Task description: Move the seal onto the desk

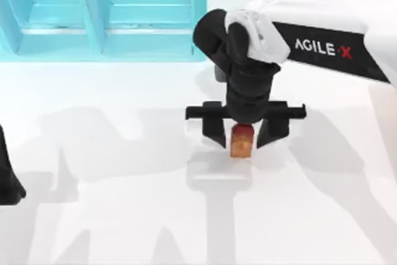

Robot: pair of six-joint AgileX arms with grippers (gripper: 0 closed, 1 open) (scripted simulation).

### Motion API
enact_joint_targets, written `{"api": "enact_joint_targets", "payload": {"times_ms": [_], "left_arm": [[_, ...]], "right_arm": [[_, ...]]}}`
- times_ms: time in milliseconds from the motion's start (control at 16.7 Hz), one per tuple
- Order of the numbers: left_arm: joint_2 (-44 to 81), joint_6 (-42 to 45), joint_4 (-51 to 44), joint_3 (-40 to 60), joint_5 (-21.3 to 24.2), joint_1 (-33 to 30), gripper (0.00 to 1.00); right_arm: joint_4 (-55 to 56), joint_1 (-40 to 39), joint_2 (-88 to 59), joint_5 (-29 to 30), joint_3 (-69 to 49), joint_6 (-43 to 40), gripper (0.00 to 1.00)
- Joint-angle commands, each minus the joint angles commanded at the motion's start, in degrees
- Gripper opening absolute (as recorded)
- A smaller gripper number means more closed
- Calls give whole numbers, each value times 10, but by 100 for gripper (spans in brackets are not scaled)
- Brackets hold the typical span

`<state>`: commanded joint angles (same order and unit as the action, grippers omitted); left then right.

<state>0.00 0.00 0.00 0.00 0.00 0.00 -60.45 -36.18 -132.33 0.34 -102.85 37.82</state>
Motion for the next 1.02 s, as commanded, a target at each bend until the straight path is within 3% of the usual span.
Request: {"api": "enact_joint_targets", "payload": {"times_ms": [120,180,720,1020], "left_arm": [[0,0,0,0,0,0,100],[0,0,0,0,0,0,100],[0,0,0,0,0,0,100],[0,0,0,0,0,0,100]], "right_arm": [[0,0,0,0,0,0,98],[0,0,0,0,0,0,100],[-1,1,0,0,-1,0,100],[-75,6,-3,2,-89,6,100]]}}
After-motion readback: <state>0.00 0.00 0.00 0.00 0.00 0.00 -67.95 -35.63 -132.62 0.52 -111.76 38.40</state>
